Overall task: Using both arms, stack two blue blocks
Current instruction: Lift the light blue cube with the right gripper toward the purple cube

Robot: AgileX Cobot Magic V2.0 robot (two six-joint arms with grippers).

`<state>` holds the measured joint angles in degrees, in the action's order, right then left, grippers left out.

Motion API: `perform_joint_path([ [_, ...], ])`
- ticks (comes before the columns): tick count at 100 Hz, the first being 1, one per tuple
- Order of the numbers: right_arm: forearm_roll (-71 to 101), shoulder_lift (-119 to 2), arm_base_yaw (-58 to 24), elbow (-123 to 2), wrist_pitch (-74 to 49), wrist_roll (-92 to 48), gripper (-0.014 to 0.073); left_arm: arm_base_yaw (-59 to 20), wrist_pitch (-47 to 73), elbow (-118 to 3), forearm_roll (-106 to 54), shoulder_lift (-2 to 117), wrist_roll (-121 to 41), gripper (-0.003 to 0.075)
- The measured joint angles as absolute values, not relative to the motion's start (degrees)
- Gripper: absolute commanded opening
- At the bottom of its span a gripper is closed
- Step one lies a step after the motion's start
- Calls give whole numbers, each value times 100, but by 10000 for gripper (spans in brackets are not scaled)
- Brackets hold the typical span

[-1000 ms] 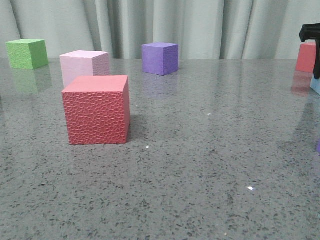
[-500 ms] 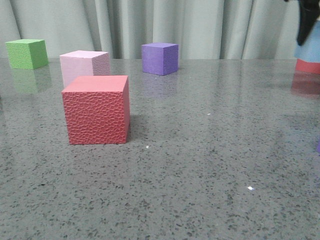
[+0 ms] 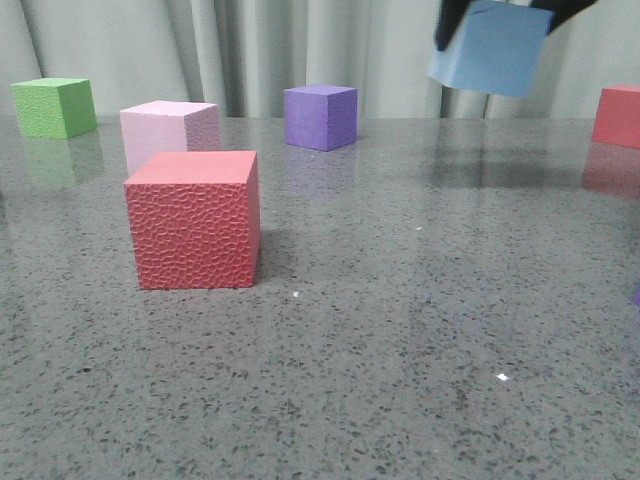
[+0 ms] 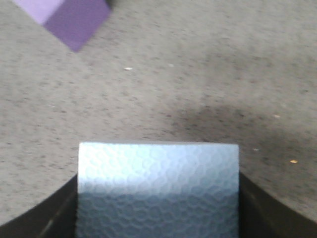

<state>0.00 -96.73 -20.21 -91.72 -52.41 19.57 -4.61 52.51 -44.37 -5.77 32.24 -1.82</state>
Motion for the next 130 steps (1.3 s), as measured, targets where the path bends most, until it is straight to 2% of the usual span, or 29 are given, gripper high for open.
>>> perform_joint_path([
  [33,0,-9841,-2375,-9337,-5112,2354,383,-461,5251,-4437,-577,3224,-182,673],
  [73,-870,-10967,-3114,-10647,-5961,3078,383,-461,5251,-4437,-577,3224,-182,673],
  [130,-1197,-11267,-3344,-10720,-6028,3669,383,-461,5251,-4437,-577,3224,-182,673],
])
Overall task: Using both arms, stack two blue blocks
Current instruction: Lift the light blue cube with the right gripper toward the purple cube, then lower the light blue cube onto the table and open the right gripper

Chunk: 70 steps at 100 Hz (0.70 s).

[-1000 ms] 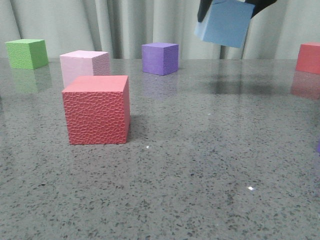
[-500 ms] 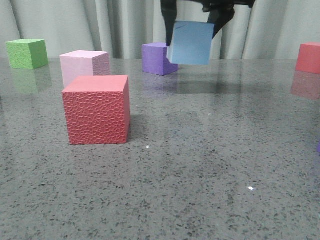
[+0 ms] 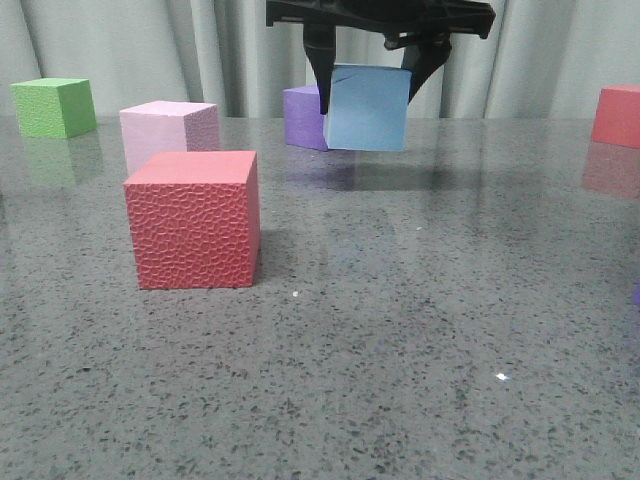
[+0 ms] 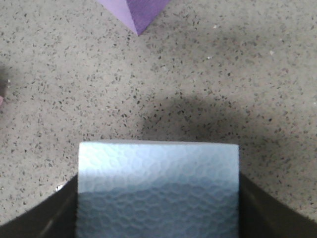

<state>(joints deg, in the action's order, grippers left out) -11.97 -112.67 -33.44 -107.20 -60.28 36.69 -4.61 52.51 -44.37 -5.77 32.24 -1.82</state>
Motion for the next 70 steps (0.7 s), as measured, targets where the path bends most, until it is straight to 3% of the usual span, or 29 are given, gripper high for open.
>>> perform_joint_path([
  [70,-1371,-11541,-3344,-10720,-6018,3803,383,-461,5259,-4437,-577,3224,-182,673],
])
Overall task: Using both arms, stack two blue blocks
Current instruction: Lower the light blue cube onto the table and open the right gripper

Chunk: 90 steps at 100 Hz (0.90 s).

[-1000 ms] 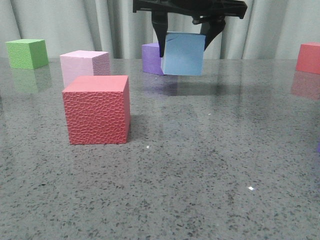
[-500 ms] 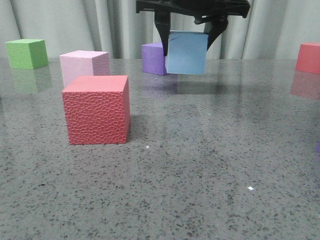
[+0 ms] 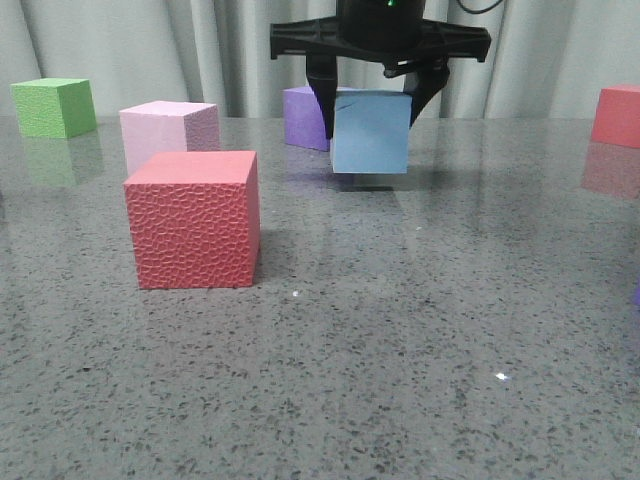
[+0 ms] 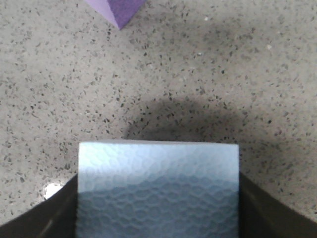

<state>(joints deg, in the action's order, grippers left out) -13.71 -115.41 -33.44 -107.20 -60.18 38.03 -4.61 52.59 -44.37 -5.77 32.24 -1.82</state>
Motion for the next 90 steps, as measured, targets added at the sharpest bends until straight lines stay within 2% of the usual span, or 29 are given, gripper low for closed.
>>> perform_joint_path([
  [72,-1172,-11639,-3344,-10720,-5870,3803,386,-461,5259,-4437,-577,3224,-182,673],
  [79,-1157,-11639,-3344,-10720,-5870,3803,414,-461,5259,-4437,-577,3224,-182,673],
  [90,-1145,-11639,-3344,-10720,-5870,3803,515,-461,5259,-4437,-577,3224,-182,673],
])
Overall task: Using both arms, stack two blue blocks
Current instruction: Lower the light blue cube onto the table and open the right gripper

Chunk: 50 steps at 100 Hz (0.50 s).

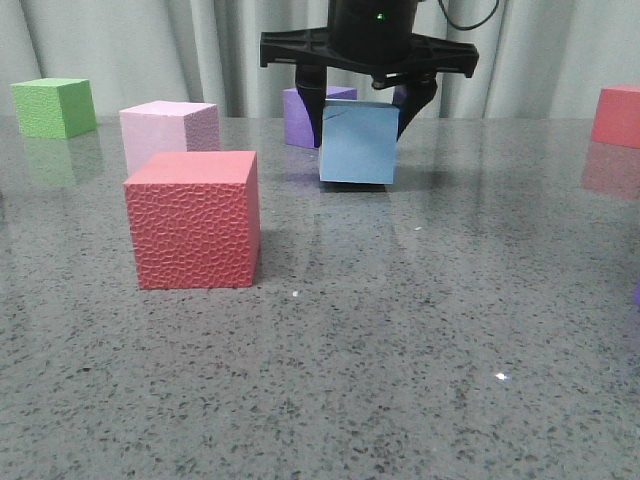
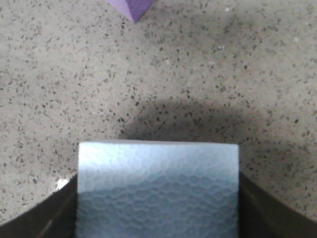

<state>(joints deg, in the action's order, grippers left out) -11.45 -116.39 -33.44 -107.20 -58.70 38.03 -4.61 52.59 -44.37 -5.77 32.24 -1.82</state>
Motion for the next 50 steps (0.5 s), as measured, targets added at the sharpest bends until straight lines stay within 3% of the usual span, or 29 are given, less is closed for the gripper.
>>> perform_joint_path([
  [18,-1145,-11639,-3344,-10720,-5870,3803,654,-461,5259,-4437,-577,3224,-182,673],
  [50,-1145,-11639,-3344,-10720,-5870,3803,655,-461,5259,-4437,-577,3224,-182,673],
])
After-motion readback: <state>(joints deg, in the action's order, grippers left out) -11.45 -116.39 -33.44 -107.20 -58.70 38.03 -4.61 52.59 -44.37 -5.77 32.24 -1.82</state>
